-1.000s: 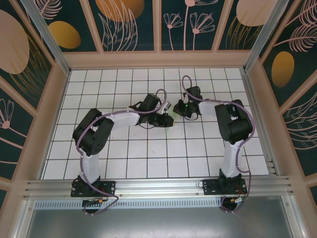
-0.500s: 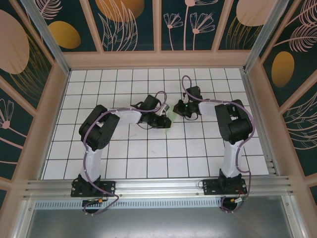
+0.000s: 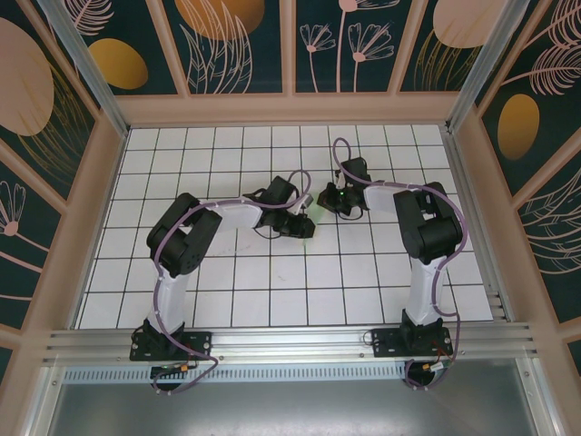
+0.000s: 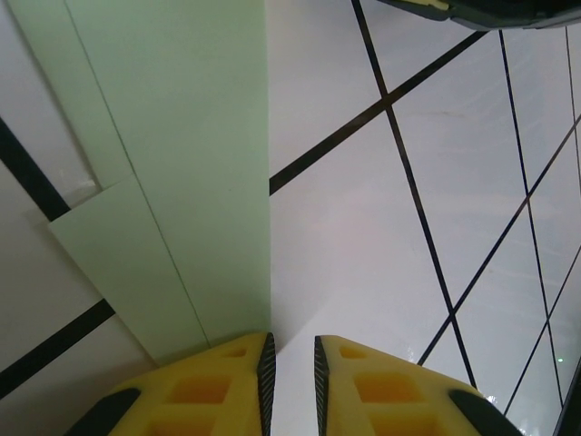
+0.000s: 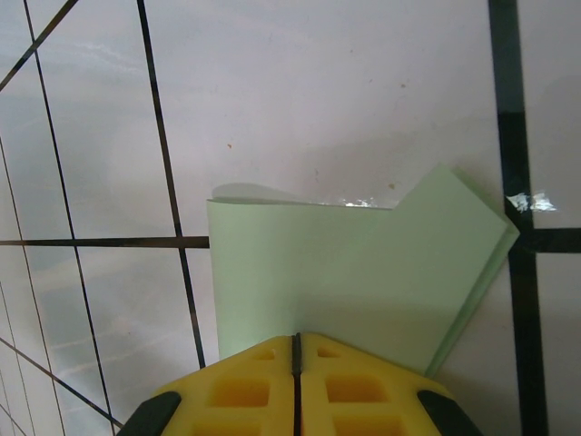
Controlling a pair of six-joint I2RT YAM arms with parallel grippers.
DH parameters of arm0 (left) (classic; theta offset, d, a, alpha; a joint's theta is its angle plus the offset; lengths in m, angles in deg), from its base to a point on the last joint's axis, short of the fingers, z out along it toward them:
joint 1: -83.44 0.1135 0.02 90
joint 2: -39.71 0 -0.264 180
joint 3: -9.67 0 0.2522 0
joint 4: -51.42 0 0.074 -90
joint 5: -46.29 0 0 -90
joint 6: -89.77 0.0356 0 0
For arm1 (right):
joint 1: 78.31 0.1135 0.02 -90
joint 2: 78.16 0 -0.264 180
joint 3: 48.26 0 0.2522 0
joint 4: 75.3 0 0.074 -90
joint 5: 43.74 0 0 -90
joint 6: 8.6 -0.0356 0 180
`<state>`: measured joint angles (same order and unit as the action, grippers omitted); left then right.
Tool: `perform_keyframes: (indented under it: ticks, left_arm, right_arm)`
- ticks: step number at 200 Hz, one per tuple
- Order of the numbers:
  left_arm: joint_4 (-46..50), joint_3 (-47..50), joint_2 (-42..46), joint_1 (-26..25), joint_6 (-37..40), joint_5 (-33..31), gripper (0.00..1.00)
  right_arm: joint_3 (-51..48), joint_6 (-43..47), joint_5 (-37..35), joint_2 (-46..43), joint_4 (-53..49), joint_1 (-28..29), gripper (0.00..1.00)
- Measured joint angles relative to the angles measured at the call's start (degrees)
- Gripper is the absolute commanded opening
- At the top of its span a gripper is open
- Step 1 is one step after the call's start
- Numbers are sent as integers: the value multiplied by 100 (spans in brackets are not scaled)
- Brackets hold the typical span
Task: Fold a paper plane with a square sheet of paper (fold left side to right side)
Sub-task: Fold the wing for the fifth time at the center of the table.
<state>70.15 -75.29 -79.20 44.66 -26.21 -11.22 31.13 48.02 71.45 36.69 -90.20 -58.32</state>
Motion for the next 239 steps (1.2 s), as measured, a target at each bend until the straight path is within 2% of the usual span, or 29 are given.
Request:
perform_keyframes:
  ticks: [81,173,201,239]
  left_arm:
    - [-229,490,350,-212,197,-472,22]
    - [-435,1141,785,-372,192,-599,21]
    - [-260,1261,931,-411,168,-514,21]
    - [509,1274,1298,-472,98,-219,20]
  right_arm:
    - [105,2,20,42,-166,-2,10]
    - [127,2,46,48,-223,0,10]
    - [129,2,48,48,-225,0,10]
    - [129,2,50,48,-227,0,10]
